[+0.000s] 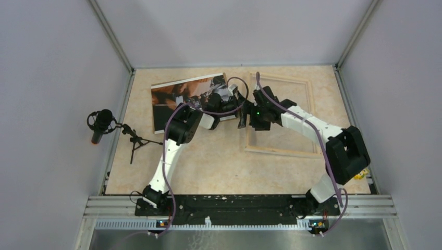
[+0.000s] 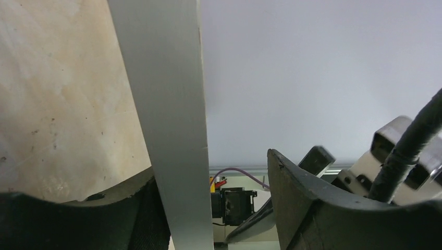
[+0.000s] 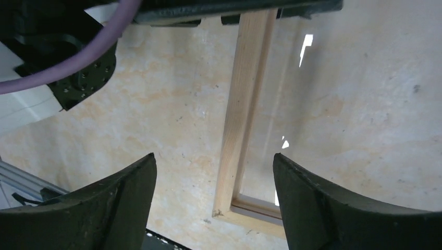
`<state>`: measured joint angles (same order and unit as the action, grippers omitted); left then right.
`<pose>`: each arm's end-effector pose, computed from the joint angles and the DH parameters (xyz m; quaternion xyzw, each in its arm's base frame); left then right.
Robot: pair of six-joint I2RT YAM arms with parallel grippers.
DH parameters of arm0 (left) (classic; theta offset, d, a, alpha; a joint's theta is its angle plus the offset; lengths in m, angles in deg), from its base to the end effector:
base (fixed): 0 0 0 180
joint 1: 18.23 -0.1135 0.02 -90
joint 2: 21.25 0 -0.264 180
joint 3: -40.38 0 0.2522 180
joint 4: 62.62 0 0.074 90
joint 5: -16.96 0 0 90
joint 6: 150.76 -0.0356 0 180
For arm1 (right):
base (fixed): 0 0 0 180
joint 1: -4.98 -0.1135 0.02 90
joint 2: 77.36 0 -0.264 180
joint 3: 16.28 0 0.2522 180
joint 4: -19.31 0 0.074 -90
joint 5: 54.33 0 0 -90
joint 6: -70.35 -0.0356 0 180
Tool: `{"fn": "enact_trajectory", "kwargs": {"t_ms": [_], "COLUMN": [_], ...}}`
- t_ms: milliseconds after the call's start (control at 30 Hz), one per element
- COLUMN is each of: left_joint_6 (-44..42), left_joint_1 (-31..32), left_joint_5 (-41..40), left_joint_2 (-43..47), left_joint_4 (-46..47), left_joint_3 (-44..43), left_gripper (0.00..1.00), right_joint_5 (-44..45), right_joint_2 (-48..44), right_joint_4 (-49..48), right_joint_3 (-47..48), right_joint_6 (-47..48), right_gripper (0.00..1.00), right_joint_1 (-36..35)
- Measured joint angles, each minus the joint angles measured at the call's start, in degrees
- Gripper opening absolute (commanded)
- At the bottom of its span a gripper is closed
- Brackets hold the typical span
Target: Put the photo into the frame
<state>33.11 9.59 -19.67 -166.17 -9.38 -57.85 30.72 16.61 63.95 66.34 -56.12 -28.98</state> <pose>0.4321 -0.2603 0.0926 -0.0431 0.6813 -0.7280 0.0639 0.2859 0.1963 0.2365 0.0083 0.9554 0.2022 0.2149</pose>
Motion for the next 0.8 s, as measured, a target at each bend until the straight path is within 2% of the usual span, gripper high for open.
{"fn": "enact_trajectory", "kwargs": {"t_ms": [167, 400, 467, 567, 700, 800], "left_joint_6": [1.03, 2.67, 3.1, 4.04, 5.55, 6.05], "left_joint_1": [-0.13, -0.79, -1.05, -1.46, -1.7, -1.73], "left_joint_5": [0.15, 0.79, 0.87, 0.85, 0.81, 0.83], "left_joint_2": [0.0, 0.0, 0.0, 0.0, 0.0, -0.02], "left_joint_4": [1.75, 4.37, 5.49, 7.26, 9.22, 10.43], "left_joint_3": [1.01, 2.47, 2.49, 2.49, 2.49, 2.25], "left_gripper": [0.64, 0.59, 0.58, 0.5, 0.44, 0.44], "right_joint_5": [-1.55, -4.37, -5.88, -8.57, -11.98, -13.07], "right_joint_2": [-5.49, -8.31, -6.8, -2.45, 3.41, 6.43], "right_joint_4": [0.68, 0.63, 0.85, 0.81, -0.09, -0.39], "right_joint_3": [0.0, 0.7, 1.4, 3.82, 5.81, 6.4], "right_joint_6": [3.3, 8.9, 10.38, 12.39, 13.94, 14.6], "right_gripper": [0.85, 0.9, 0.91, 0.92, 0.91, 0.91], "right_joint_1": [6.8, 28.72, 34.67, 41.75, 48.52, 51.23]}}
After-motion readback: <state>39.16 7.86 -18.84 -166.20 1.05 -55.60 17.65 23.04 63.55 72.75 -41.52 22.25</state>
